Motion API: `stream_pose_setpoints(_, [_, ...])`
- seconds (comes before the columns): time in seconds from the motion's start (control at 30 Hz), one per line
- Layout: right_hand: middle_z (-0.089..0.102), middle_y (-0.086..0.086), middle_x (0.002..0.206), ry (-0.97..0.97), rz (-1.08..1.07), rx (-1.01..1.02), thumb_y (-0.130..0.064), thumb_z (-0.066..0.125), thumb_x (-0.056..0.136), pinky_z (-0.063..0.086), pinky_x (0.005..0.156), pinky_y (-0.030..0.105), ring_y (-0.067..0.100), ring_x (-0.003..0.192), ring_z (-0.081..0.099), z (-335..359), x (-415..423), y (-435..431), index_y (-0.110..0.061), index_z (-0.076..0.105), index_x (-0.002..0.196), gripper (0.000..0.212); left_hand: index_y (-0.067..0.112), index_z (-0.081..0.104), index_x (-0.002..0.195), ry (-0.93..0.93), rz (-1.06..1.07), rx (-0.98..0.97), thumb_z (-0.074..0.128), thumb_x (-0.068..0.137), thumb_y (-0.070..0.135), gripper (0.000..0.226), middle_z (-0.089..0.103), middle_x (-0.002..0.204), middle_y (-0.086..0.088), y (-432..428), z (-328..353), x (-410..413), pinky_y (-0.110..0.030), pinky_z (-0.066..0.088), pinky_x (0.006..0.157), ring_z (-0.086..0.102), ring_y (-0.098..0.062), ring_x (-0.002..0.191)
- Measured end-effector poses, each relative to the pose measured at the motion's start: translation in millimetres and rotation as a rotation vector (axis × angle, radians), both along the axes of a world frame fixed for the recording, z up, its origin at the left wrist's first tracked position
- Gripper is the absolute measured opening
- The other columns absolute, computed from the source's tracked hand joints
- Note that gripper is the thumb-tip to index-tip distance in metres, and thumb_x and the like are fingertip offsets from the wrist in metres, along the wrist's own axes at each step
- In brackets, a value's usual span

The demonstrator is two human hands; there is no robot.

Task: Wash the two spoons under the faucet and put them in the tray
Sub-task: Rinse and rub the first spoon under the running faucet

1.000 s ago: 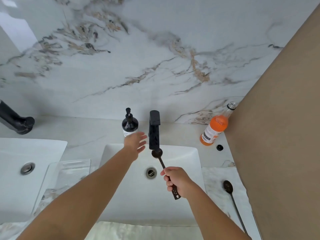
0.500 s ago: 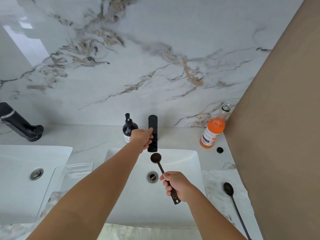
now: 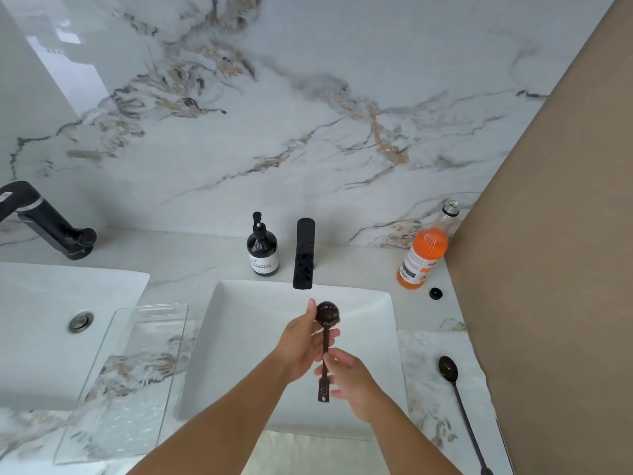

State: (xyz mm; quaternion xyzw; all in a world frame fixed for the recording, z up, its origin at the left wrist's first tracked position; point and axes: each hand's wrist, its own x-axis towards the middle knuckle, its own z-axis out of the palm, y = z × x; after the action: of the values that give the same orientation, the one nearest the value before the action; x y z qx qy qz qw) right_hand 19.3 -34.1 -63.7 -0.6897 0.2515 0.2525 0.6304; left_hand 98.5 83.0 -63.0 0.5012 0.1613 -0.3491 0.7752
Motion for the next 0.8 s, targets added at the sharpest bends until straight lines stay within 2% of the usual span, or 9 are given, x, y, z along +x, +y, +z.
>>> stream_pose_setpoints(0.07, [0.069,-0.003,0.09,-0.102,0.026,-0.109,-0.031,0.045,0.1,0.043,0.074,0.024,0.015,0.086,0.062,4,8,-3,-0.02,0.069,0.096,0.026,0.002,0.069,0.113,-0.121,-0.072,-0.002,0.055,0.091,0.054,0.058,0.071,0.094,-0.015,-1,14,1,-0.028,0.046,0.057,0.07,-0.022,0.082])
stream_pose_setpoints(0.13, [0.07,-0.003,0.097,-0.17,0.061,-0.183,-0.031,0.046,0.1,0.045,0.076,0.025,0.016,0.09,0.063,10,16,-8,-0.024,0.07,0.098,0.025,0.009,0.073,0.106,-0.271,-0.16,0.024,0.074,0.085,0.034,0.033,0.072,0.101,-0.014,5,25,3,-0.032,0.048,0.069,0.072,-0.023,0.094])
stream_pose_setpoints(0.2, [0.071,-0.001,0.102,-0.216,0.101,-0.226,-0.03,0.047,0.099,0.046,0.078,0.027,0.02,0.095,0.066,13,22,-13,-0.029,0.071,0.099,0.023,0.008,0.075,0.099,-0.463,-0.265,0.14,0.082,0.077,0.013,0.023,0.074,0.1,-0.015,10,35,9,-0.044,0.048,0.079,0.069,-0.025,0.088])
stream_pose_setpoints(0.27, [0.07,0.002,0.097,-0.263,0.148,-0.274,-0.028,0.049,0.098,0.048,0.076,0.031,0.025,0.094,0.067,16,26,-14,-0.032,0.072,0.099,0.023,0.005,0.074,0.092,-0.654,-0.347,0.269,0.079,0.078,0.002,0.015,0.072,0.09,-0.019,12,46,14,-0.054,0.052,0.081,0.063,-0.026,0.079])
stream_pose_setpoints(0.33, [0.069,0.004,0.087,-0.336,0.143,-0.308,-0.025,0.051,0.098,0.052,0.075,0.037,0.025,0.081,0.065,20,30,-14,-0.039,0.069,0.086,0.026,0.01,0.075,0.087,-0.775,-0.378,0.32,0.076,0.078,0.0,0.014,0.07,0.082,-0.015,12,56,16,-0.051,0.055,0.078,0.061,-0.024,0.074])
stream_pose_setpoints(0.4, [0.072,0.008,0.088,-0.41,0.129,-0.357,-0.024,0.053,0.097,0.05,0.072,0.034,0.028,0.077,0.064,27,32,-14,-0.037,0.07,0.083,0.025,0.012,0.076,0.087,-0.775,-0.34,0.309,0.075,0.077,0.0,0.016,0.071,0.079,-0.012,13,64,14,-0.043,0.055,0.076,0.062,-0.023,0.071])
stream_pose_setpoints(0.5, [0.072,-0.002,0.087,-0.464,0.143,-0.367,-0.02,0.054,0.094,0.044,0.065,0.021,0.017,0.072,0.063,34,36,-13,-0.025,0.074,0.091,0.021,0.004,0.077,0.093,-0.68,-0.184,0.267,0.078,0.075,0.0,0.019,0.076,0.089,-0.022,21,66,11,-0.035,0.056,0.074,0.066,-0.026,0.074])
stream_pose_setpoints(0.67, [0.075,-0.001,0.088,-0.47,0.141,-0.337,-0.014,0.05,0.09,0.05,0.077,0.028,0.021,0.087,0.068,50,43,1,-0.017,0.071,0.083,0.022,0.006,0.077,0.09,-0.655,-0.016,0.294,0.082,0.07,0.001,0.021,0.077,0.087,-0.018,23,74,5,-0.035,0.055,0.066,0.066,-0.031,0.069])
stream_pose_setpoints(0.8, [0.073,-0.008,0.088,-0.46,0.07,-0.295,-0.022,0.061,0.089,0.043,0.065,0.004,0.003,0.08,0.067,48,37,3,-0.02,0.075,0.093,0.015,0.016,0.077,0.082,-0.661,0.04,0.463,0.085,0.062,0.013,0.021,0.079,0.084,-0.008,22,79,1,-0.042,0.059,0.088,0.076,-0.029,0.084])
